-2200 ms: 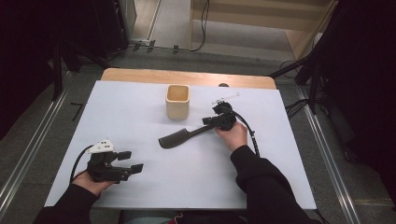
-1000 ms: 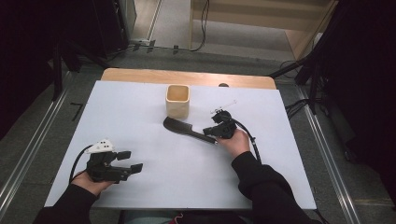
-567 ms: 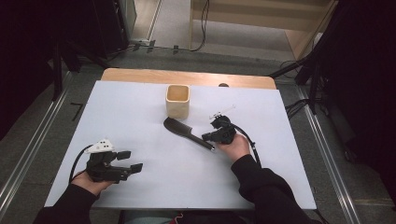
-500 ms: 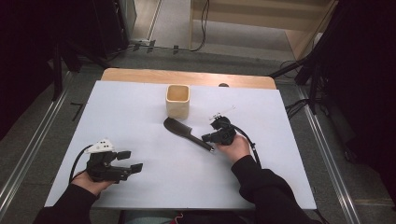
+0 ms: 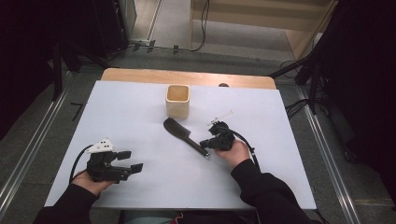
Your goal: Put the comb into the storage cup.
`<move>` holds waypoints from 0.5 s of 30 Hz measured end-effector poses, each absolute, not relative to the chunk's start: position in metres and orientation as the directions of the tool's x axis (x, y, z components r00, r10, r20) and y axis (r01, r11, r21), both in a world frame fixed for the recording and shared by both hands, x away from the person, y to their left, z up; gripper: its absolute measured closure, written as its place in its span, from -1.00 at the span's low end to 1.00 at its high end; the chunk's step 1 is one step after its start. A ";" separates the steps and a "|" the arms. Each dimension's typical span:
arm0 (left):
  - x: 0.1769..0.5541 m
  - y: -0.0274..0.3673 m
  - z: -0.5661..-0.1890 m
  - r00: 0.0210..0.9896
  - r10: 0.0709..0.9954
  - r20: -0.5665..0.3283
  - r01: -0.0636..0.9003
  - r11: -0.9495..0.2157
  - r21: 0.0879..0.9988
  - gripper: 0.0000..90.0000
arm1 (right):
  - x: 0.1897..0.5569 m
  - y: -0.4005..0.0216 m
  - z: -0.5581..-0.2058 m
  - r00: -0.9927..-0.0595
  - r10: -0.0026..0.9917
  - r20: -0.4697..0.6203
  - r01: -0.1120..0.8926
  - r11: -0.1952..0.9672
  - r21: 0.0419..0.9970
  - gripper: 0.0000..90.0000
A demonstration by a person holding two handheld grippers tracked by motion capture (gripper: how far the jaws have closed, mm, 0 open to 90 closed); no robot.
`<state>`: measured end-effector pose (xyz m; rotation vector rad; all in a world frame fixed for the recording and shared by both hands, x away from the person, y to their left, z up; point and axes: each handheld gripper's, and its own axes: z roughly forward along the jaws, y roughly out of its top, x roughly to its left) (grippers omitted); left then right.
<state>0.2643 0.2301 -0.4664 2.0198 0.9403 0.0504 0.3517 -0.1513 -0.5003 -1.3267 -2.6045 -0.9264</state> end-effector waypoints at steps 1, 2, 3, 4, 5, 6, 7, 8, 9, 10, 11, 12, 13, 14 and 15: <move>0.264 0.230 -0.466 0.712 0.634 -0.300 0.599 -0.326 0.732 -0.49 | 0.351 -0.151 -0.501 -0.627 0.709 0.323 0.754 0.449 0.479 0.95; 0.264 0.230 -0.467 0.713 0.633 -0.301 0.599 -0.326 0.731 -0.49 | 0.350 -0.151 -0.501 -0.631 0.705 0.324 0.751 0.449 0.484 0.95; 0.264 0.230 -0.467 0.713 0.633 -0.302 0.599 -0.326 0.732 -0.49 | 0.349 -0.151 -0.501 -0.628 0.706 0.327 0.754 0.448 0.481 0.95; 0.264 0.230 -0.467 0.713 0.632 -0.303 0.599 -0.326 0.732 -0.49 | 0.349 -0.151 -0.501 -0.627 0.707 0.329 0.755 0.446 0.480 0.95; 0.264 0.230 -0.467 0.713 0.633 -0.302 0.599 -0.325 0.732 -0.49 | 0.349 -0.151 -0.501 -0.627 0.706 0.330 0.755 0.445 0.481 0.95; 0.264 0.230 -0.467 0.713 0.633 -0.302 0.599 -0.325 0.732 -0.49 | 0.349 -0.151 -0.501 -0.627 0.706 0.330 0.755 0.446 0.480 0.95; 0.264 0.230 -0.467 0.713 0.633 -0.303 0.599 -0.324 0.732 -0.49 | 0.350 -0.151 -0.500 -0.630 0.704 0.329 0.753 0.448 0.482 0.92; 0.265 0.230 -0.467 0.712 0.633 -0.303 0.599 -0.323 0.733 -0.49 | 0.350 -0.152 -0.499 -0.631 0.708 0.316 0.749 0.450 0.487 0.91; 0.265 0.230 -0.467 0.712 0.634 -0.303 0.600 -0.323 0.732 -0.49 | 0.350 -0.153 -0.497 -0.633 0.714 0.299 0.742 0.450 0.497 0.91; 0.265 0.230 -0.467 0.712 0.633 -0.304 0.600 -0.323 0.732 -0.49 | 0.351 -0.155 -0.495 -0.633 0.716 0.295 0.739 0.445 0.505 0.91; 0.265 0.230 -0.467 0.712 0.634 -0.303 0.600 -0.323 0.732 -0.49 | 0.351 -0.159 -0.492 -0.624 0.718 0.308 0.745 0.428 0.511 0.86; 0.265 0.230 -0.467 0.712 0.634 -0.303 0.600 -0.324 0.732 -0.49 | 0.351 -0.162 -0.488 -0.621 0.720 0.311 0.744 0.415 0.523 0.83; 0.265 0.230 -0.467 0.712 0.633 -0.305 0.600 -0.322 0.732 -0.49 | 0.351 -0.166 -0.485 -0.621 0.719 0.312 0.741 0.409 0.533 0.75; 0.265 0.230 -0.467 0.712 0.633 -0.305 0.600 -0.322 0.732 -0.49 | 0.350 -0.169 -0.482 -0.618 0.720 0.316 0.740 0.397 0.543 0.66; 0.265 0.230 -0.467 0.712 0.633 -0.304 0.600 -0.323 0.732 -0.49 | 0.349 -0.173 -0.479 -0.623 0.716 0.317 0.732 0.390 0.558 0.61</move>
